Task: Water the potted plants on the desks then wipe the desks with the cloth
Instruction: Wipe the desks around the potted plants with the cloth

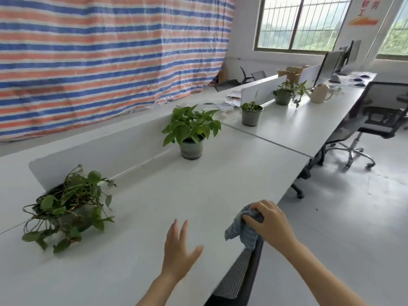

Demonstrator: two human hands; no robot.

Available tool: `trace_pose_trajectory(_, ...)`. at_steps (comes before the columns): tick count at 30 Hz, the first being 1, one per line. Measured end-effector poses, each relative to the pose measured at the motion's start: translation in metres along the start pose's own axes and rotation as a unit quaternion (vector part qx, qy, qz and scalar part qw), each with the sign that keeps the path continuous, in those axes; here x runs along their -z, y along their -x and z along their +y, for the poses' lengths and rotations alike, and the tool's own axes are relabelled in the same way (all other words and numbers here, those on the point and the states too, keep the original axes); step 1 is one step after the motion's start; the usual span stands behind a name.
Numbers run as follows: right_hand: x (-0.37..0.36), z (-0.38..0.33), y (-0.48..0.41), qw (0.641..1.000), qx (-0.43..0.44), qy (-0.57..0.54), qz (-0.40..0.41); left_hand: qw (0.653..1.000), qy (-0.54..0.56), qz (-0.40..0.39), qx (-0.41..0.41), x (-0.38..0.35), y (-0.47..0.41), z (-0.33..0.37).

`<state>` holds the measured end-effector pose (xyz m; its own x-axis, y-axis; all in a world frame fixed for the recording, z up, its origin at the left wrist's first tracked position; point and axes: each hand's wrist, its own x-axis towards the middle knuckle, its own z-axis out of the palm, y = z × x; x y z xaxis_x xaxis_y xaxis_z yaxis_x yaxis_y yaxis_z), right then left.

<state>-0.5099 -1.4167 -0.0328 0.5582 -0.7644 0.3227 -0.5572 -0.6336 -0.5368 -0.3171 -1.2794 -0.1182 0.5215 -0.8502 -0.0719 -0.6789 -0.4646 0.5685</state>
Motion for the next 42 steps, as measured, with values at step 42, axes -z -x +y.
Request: trace_pose_trajectory(42, 0.076, 0.292, -0.282, 0.917, -0.262, -0.259, -0.149, 0.606, 0.771, -0.123, 0.154, -0.093, -0.331, 0.286)
